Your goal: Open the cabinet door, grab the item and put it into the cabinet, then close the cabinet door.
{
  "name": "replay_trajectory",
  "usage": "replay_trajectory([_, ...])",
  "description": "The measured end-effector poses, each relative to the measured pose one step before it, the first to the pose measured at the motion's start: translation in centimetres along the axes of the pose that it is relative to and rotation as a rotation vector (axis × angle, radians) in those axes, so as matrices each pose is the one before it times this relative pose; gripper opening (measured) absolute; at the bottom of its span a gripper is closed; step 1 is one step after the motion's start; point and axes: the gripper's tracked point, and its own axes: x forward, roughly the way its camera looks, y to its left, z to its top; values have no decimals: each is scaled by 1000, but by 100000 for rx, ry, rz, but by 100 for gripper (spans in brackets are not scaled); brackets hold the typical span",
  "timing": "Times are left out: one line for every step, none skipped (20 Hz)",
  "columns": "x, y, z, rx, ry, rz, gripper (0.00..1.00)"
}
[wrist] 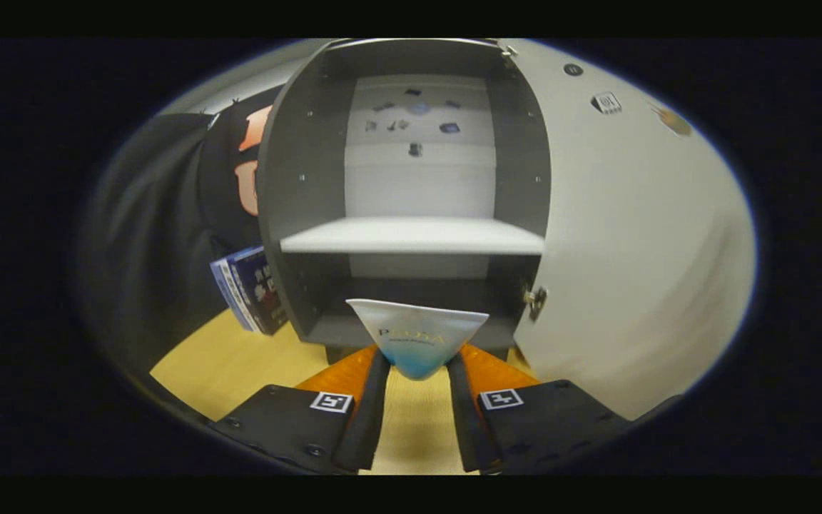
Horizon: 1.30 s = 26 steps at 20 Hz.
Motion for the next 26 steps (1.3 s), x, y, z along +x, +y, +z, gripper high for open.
replay_trajectory([672, 365, 3441, -1187, -3802, 1895, 51])
replay_trajectory([902, 294, 3039, -1100, -3365, 1673, 51])
replay_trajectory([1159, 248, 2480, -1631, -2141, 1618, 51])
replay_trajectory([951, 42, 1561, -2522, 206, 1333, 51])
replay_trajectory([1555, -428, 2025, -1586, 63, 776, 51])
replay_trajectory([2372, 436, 1440, 89, -341, 928, 51])
replay_trajectory([1397, -248, 667, 1157, 790, 1085, 51])
replay_trajectory([1775, -259, 181, 1885, 1565, 1020, 51])
replay_trajectory([1512, -277, -375, 2847, 3515, 1522, 51])
replay_trajectory([1440, -161, -494, 3970, 4076, 1708, 51])
replay_trajectory([804, -189, -455, 3618, 3405, 1762, 51])
replay_trajectory([1073, -328, -587, 2283, 3890, 973, 51])
replay_trajectory([1123, -460, -767, 1026, 4136, -516, 51])
replay_trajectory([1073, -590, -572, -311, 4105, -1283, 51])
replay_trajectory([975, -187, -693, -1402, 3771, -943, 51])
replay_trajectory([1004, -145, -619, -1377, 3697, -720, 51])
replay_trajectory([870, -12, -449, -874, 3106, -726, 51])
replay_trajectory([689, 137, -390, 152, 1826, -60, 51])
replay_trajectory([233, 281, 89, -347, -751, 553, 51])
replay_trajectory([424, 71, 288, -342, -294, -762, 51])
replay_trajectory([-9, -62, 24, -791, -513, -239, 52])
replay_trajectory([275, -27, 55, -486, -366, -586, 52])
replay_trajectory([182, 158, -271, -159, 727, 413, 54])
replay_trajectory([211, 187, -132, -1, 303, 376, 56])
replay_trajectory([7, 49, -43, -362, -176, 475, 58])
replay_trajectory([2, 82, 82, -244, -625, 158, 62])
